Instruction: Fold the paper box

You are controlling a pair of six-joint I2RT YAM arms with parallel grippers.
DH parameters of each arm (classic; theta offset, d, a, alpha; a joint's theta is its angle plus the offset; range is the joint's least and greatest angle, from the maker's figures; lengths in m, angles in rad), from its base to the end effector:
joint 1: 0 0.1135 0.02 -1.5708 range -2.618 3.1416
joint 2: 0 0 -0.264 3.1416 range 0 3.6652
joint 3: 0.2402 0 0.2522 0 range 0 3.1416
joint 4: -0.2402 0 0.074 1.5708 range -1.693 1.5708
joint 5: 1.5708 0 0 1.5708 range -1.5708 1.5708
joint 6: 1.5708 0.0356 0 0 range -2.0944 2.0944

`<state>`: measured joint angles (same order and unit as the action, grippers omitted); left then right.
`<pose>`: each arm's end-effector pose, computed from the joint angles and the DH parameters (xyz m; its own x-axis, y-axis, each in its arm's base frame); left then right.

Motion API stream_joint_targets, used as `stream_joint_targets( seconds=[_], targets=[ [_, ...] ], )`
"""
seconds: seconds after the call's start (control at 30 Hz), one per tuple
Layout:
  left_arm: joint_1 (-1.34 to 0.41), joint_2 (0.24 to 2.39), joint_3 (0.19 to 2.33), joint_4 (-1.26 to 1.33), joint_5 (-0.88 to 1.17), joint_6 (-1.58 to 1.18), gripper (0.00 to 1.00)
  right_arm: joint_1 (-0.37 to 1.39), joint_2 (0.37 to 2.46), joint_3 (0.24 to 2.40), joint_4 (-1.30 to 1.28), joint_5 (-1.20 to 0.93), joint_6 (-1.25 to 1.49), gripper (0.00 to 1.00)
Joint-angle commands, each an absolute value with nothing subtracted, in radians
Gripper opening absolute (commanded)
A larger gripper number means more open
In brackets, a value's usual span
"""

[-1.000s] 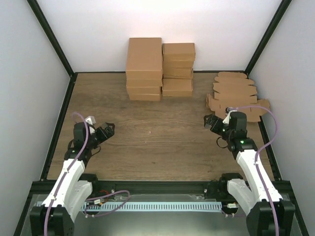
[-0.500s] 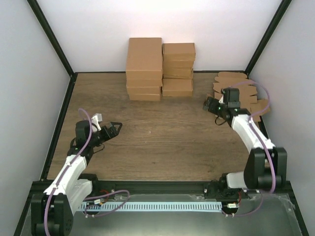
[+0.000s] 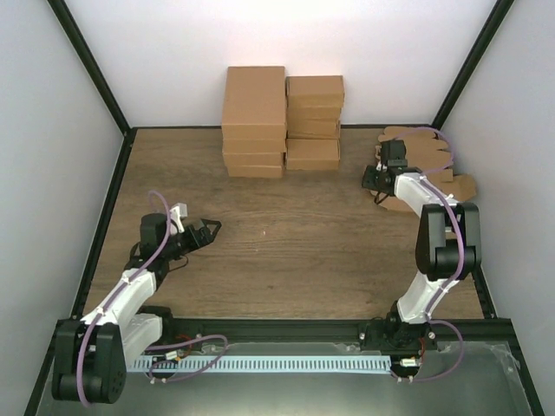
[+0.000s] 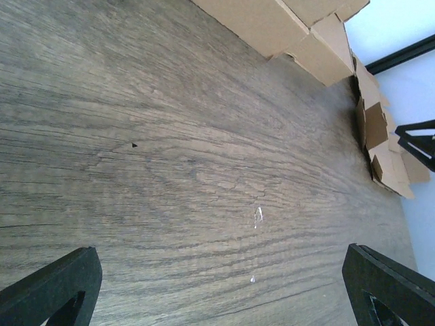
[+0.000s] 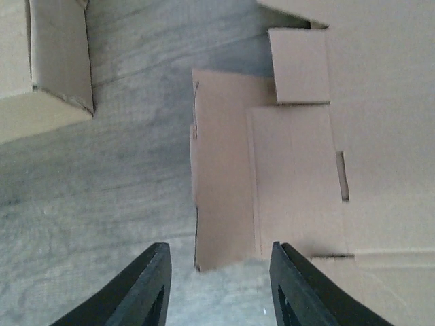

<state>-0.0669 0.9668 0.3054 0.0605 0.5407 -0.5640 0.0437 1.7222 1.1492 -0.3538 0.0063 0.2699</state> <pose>0.1848 -0.0307 0.1686 -0.7338 -0.4102 -0.5415 0.1049 0.7192 -0.6869 0.3636 0.0157 0.2044 -0.7807 0.2328 -0.5800 0.1746 0.9723 0.1552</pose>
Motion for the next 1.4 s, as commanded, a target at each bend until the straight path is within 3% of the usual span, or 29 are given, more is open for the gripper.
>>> stream_joint_targets(
  seconds=[0.0, 0.63, 0.77, 0.93, 1.37],
  targets=[
    [-0.076, 0.976, 0.305, 0.098, 0.545, -0.547, 1.0, 0.063, 1.776, 1.248, -0.345, 0.067, 0.249, 0.4],
    [-0.086, 0.972, 0.333, 0.056, 0.518, -0.542, 1.0, 0.114, 1.942, 1.379, -0.379, 0.221, 0.233, 0.33],
    [-0.087, 0.975, 0.334, 0.053, 0.509, -0.541, 1.0, 0.117, 1.955, 1.39, -0.387, 0.239, 0.241, 0.23],
    [-0.087, 0.986, 0.34, 0.055, 0.508, -0.541, 1.0, 0.127, 1.942, 1.392, -0.392, 0.307, 0.248, 0.01],
    [-0.087, 0.988, 0.352, 0.046, 0.511, -0.55, 1.0, 0.127, 1.696, 1.429, -0.46, 0.431, 0.249, 0.01]
  ],
)
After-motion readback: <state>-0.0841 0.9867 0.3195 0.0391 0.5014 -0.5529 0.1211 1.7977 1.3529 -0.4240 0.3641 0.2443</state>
